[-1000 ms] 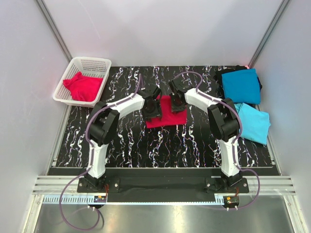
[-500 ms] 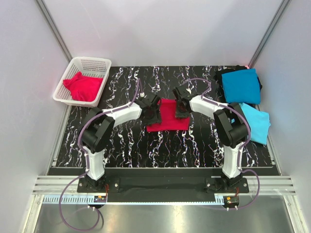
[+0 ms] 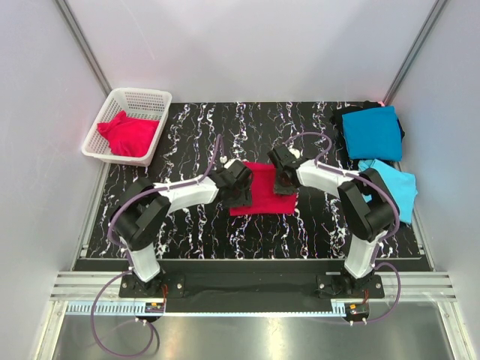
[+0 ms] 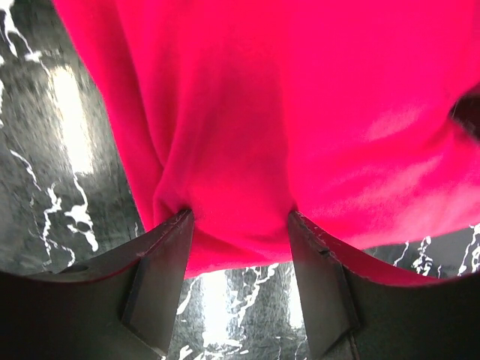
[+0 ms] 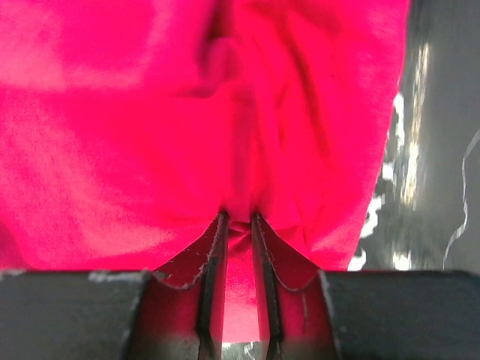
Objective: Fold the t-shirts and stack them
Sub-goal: Fold the tshirt
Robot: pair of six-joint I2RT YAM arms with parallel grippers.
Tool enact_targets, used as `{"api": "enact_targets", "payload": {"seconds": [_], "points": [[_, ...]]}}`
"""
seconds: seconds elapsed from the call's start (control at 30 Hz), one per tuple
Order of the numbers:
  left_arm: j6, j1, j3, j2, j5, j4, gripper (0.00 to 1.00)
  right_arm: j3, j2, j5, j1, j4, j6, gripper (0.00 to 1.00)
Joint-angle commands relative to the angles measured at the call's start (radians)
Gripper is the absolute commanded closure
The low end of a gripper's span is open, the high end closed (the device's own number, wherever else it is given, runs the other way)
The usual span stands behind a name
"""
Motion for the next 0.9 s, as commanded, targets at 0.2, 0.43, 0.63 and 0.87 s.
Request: {"api": "enact_targets", "payload": {"seconds": [0.2, 0.43, 0.63, 0.87], "points": [[-0.072, -0.047, -0.163, -0.012, 0.005, -0.215, 0.39, -0.16, -0.063, 0.08, 0.097, -0.121, 0.083, 0.75], [-0.066, -0.05, -0.073, -0.149, -0.057, -0.313, 0.39, 0.014, -0.157, 0.158, 0.099, -0.248, 0.019, 0.69], [-0.021, -0.047, 0.111, -0.24, -0.151, -0.434, 0.35, 0.185, -0.252, 0.276, 0.099, -0.341, -0.035, 0.57], [0.017, -0.001, 0.29, -0.145, -0.16, -0.461, 0.35, 0.258, -0.128, 0.231, 0.099, -0.315, -0.061, 0.61]]}}
